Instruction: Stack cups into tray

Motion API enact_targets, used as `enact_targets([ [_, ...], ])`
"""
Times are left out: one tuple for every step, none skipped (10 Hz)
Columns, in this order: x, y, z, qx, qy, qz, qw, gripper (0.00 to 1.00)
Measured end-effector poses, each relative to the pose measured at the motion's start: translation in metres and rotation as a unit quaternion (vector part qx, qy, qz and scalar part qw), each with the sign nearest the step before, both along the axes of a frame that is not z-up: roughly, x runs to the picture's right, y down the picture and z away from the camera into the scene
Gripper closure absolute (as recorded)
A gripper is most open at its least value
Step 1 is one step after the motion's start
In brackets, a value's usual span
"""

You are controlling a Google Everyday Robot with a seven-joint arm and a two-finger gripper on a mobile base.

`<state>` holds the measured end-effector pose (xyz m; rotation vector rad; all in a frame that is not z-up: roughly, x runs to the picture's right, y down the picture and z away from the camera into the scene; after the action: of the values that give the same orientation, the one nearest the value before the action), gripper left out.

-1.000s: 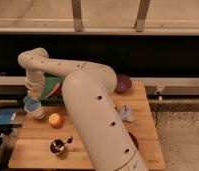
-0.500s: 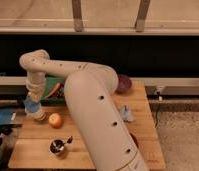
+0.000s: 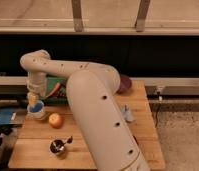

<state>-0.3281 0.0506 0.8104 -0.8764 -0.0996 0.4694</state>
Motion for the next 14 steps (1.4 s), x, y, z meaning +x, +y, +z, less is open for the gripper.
enact_targets([
  [0.001, 0.001, 0.000, -0.001, 0.001, 0.000, 1.0000, 0.39],
  [0.001, 0.002, 0.001, -0.002, 0.002, 0.001, 1.0000, 0.39],
  [0.001, 0.005, 0.003, -0.006, 0.004, 0.000, 1.0000, 0.39],
  [0.001, 0.008, 0.007, -0.011, 0.007, -0.002, 0.9999, 0.39],
  [0.001, 0.012, 0.010, -0.016, 0.009, -0.004, 0.9998, 0.39],
  [-0.002, 0.017, 0.013, -0.020, 0.010, -0.006, 0.9997, 0.39],
  [-0.003, 0.019, 0.014, -0.022, 0.010, -0.006, 0.9997, 0.39],
  [-0.002, 0.022, 0.016, -0.025, 0.011, -0.007, 0.9996, 0.41],
  [-0.002, 0.024, 0.017, -0.023, 0.011, -0.005, 0.9996, 0.50],
  [-0.003, 0.026, 0.014, -0.019, 0.009, -0.002, 0.9998, 0.59],
  [-0.002, 0.028, 0.011, -0.014, 0.009, 0.002, 0.9999, 0.69],
  [0.001, 0.027, 0.008, -0.008, 0.011, 0.006, 0.9999, 0.79],
  [0.001, 0.028, 0.003, -0.001, 0.010, 0.007, 0.9999, 0.91],
  [0.000, 0.028, -0.002, 0.003, 0.008, 0.009, 0.9999, 0.96],
])
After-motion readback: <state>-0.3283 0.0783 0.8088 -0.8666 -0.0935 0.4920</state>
